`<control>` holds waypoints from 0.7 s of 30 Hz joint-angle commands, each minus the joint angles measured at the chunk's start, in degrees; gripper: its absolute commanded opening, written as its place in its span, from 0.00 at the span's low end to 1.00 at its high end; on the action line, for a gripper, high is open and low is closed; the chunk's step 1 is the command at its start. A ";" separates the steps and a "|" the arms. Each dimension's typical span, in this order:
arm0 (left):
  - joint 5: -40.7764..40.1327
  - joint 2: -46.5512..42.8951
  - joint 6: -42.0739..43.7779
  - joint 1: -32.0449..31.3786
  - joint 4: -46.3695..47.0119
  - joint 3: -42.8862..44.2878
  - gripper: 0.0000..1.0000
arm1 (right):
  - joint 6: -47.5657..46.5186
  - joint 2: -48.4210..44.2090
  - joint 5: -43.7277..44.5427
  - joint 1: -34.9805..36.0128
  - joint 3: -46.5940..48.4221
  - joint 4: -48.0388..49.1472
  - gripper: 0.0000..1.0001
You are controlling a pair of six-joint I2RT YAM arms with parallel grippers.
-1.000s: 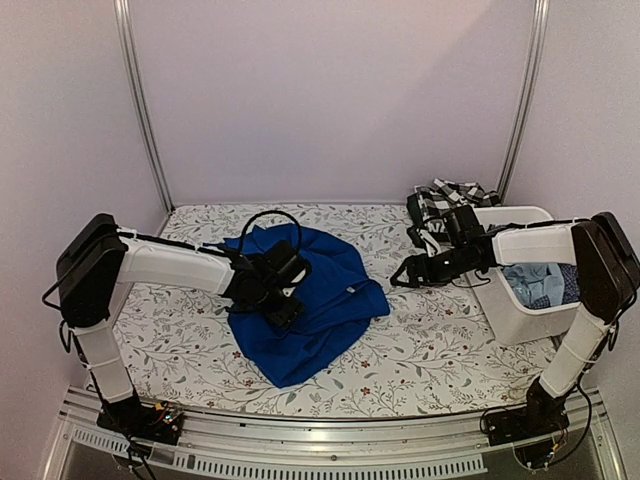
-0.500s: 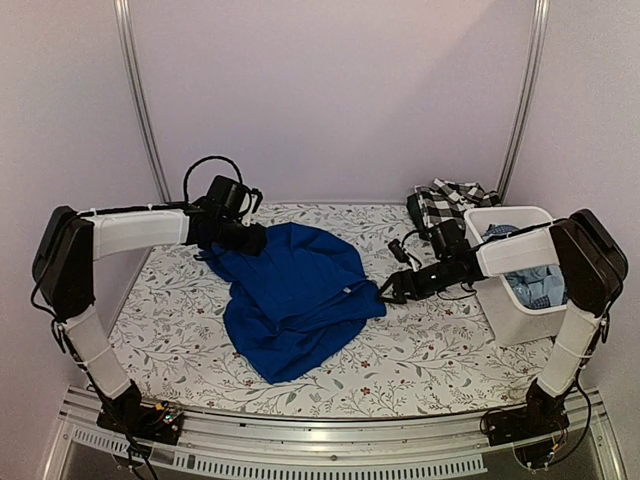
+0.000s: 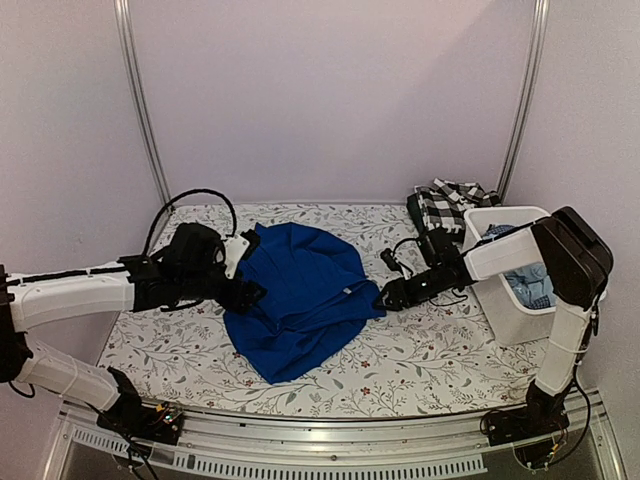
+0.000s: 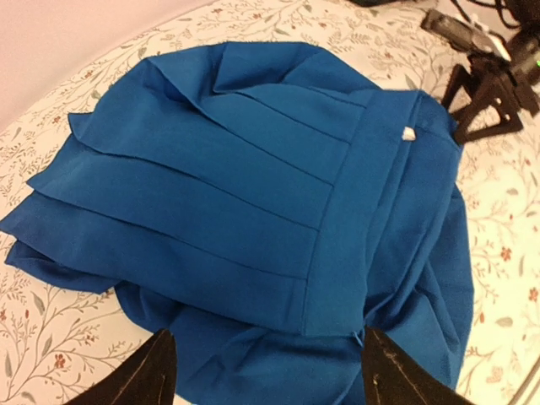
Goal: Fold and stack the mixed laundry pile
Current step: Pick up the crumpled skirt from the center of the board.
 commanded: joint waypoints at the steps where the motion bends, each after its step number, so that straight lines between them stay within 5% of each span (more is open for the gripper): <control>1: -6.38 -2.27 8.43 -5.91 2.11 -6.37 0.75 | 1.27 4.78 4.32 -0.16 2.85 -2.71 0.44; 6: -12.81 -0.53 16.57 -12.32 1.92 -8.54 0.73 | 1.37 5.41 5.15 -2.08 4.32 -3.91 0.06; 21: -18.54 8.35 34.49 -15.76 25.94 -13.17 0.58 | -0.05 2.43 3.32 -4.67 4.84 -5.08 0.00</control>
